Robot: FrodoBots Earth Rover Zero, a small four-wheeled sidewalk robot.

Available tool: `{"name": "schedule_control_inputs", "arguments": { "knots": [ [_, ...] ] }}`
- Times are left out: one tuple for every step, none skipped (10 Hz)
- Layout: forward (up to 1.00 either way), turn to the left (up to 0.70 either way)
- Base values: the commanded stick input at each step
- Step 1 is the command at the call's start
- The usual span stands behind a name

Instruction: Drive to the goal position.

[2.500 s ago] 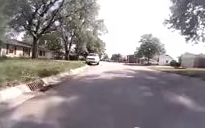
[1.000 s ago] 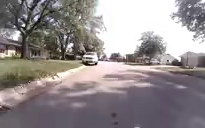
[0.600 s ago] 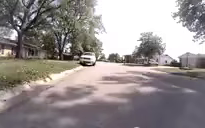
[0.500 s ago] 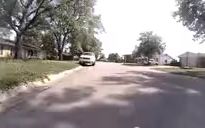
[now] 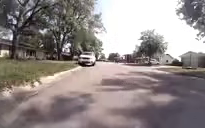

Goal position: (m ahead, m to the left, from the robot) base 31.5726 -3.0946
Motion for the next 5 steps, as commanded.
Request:
{"name": "schedule_control_inputs", "arguments": {
  "knots": [
    [1.0,0.0],
    [1.0,0.0],
    [1.0,0.0],
    [1.0,-0.02],
    [1.0,-0.12]
  ]
}}
